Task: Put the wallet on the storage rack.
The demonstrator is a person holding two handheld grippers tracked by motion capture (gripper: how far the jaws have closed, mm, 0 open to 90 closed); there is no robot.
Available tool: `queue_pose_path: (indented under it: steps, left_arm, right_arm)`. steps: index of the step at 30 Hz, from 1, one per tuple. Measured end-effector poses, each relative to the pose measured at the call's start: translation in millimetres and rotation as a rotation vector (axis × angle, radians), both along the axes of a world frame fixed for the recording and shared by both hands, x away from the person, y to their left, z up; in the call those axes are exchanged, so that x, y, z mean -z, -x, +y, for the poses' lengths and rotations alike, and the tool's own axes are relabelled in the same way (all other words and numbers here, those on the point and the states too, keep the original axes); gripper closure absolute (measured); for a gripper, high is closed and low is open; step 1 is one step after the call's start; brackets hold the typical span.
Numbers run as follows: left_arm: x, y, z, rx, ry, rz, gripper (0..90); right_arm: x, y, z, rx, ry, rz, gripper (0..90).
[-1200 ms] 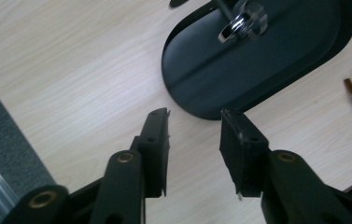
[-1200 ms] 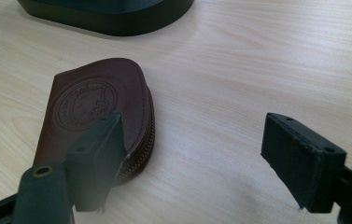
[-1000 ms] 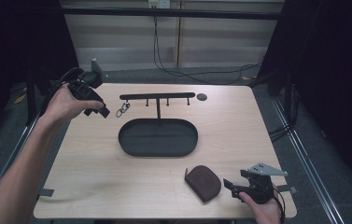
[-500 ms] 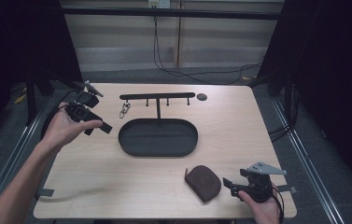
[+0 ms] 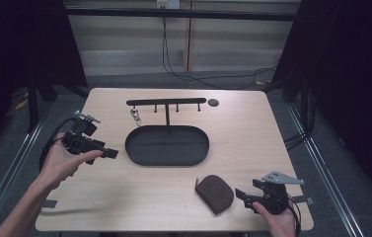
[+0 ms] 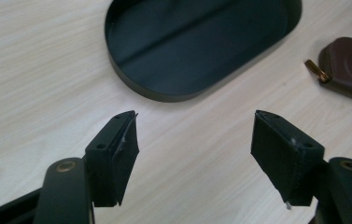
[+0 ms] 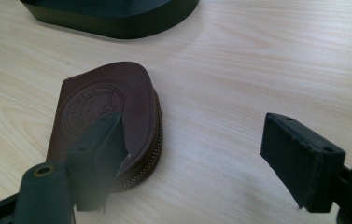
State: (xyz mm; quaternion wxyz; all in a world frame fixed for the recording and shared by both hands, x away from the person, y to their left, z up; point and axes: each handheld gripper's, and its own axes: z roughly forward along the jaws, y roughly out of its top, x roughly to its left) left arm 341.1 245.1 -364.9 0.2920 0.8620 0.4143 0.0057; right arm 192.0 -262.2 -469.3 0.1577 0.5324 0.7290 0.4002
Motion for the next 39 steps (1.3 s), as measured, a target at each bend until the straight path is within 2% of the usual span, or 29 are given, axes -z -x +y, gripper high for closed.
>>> queue_pose_path:
  steps: [1,2,5,7,9,10,12,14,17,23,25,26,28,31,33,37,39]
  left_arm:
    - [2.2,2.3,-0.1,-0.005,-0.013,0.002,31.3]
    - [6.5,5.5,-0.6,-0.005,-0.045,0.006,31.0]
    - [17.8,14.0,-0.1,0.024,-0.046,0.014,29.4]
    - [24.6,19.9,0.8,0.042,-0.063,0.003,27.2]
    - [30.2,25.5,2.9,0.052,-0.052,0.012,25.5]
    - [33.1,29.1,4.0,0.058,-0.05,0.004,24.8]
    - [38.2,35.7,7.7,0.089,-0.027,0.002,16.3]
    - [42.6,42.2,12.0,0.083,0.0,-0.017,19.2]
    - [51.2,50.8,17.1,0.092,0.007,-0.031,17.6]
    - [73.9,70.1,24.7,0.064,0.014,-0.055,19.1]
    - [79.0,77.6,28.0,0.029,0.005,-0.093,19.0]
    - [81.8,80.5,30.7,0.018,0.012,-0.095,18.6]
    - [86.6,87.7,35.5,-0.005,0.058,-0.084,18.6]
    - [92.4,97.3,36.7,-0.02,0.071,-0.101,18.6]
    - [96.8,101.4,36.8,0.001,0.096,-0.088,18.6]
    - [102.8,108.9,35.3,0.031,0.125,-0.094,18.8]
    - [104.4,111.1,35.5,0.026,0.146,-0.101,18.8]
  right_arm:
    - [-0.4,0.1,-0.4,0.003,-0.003,0.002,21.9]
    - [-0.5,0.0,-0.7,0.002,-0.006,0.005,22.2]
    - [-1.6,-0.6,-0.5,-0.006,-0.013,0.017,22.9]
    - [-3.0,-0.6,-0.1,-0.01,-0.018,0.021,23.0]
    - [-3.8,-1.4,0.7,-0.015,-0.022,0.029,22.9]
    - [-4.3,-1.9,1.2,-0.019,-0.022,0.035,23.0]
    - [-5.4,-2.9,3.0,-0.033,-0.021,0.043,23.1]
    - [-6.8,-4.4,5.1,-0.044,-0.02,0.047,23.0]
    - [-10.4,-6.8,8.7,-0.055,-0.021,0.057,22.5]
    - [-16.8,-11.6,15.2,-0.079,-0.014,0.061,20.3]
    - [-18.9,-14.0,18.7,-0.087,0.003,0.073,18.8]
    - [-19.9,-15.8,20.8,-0.097,0.022,0.09,18.2]
    - [-20.5,-19.1,25.3,-0.128,0.056,0.12,18.3]
    - [-21.5,-22.1,31.5,-0.176,0.079,0.174,19.0]
    - [-23.1,-24.0,35.5,-0.195,0.092,0.199,20.3]
    - [-27.9,-29.7,43.4,-0.231,0.095,0.252,20.6]
    - [-30.8,-33.5,46.9,-0.241,0.093,0.284,20.4]
